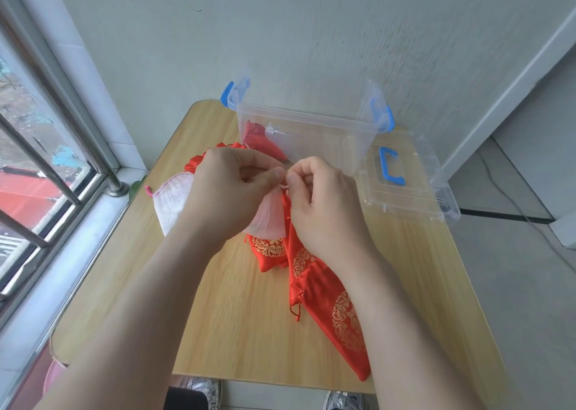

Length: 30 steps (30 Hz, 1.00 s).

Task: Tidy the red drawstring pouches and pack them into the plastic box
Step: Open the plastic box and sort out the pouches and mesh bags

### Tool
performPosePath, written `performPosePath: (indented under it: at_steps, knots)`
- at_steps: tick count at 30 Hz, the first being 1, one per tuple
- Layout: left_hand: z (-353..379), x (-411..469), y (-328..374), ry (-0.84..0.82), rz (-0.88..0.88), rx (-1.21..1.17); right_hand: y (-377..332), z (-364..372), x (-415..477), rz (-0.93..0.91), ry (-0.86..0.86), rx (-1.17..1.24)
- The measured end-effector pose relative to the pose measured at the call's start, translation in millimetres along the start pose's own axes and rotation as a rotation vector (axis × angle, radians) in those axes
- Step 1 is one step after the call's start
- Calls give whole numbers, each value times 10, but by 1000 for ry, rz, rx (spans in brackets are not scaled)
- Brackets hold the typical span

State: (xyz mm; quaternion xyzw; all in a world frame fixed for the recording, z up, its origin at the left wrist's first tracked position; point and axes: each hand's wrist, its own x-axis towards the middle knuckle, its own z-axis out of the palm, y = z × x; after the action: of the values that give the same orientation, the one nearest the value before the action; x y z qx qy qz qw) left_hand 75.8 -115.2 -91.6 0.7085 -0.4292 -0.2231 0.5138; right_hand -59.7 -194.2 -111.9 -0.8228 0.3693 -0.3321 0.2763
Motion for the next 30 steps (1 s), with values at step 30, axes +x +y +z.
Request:
performPosePath:
  at_steps: [30]
  knots:
    - [3,67,-119,-201,-185,-96,-72,-115,16,-22,61,122]
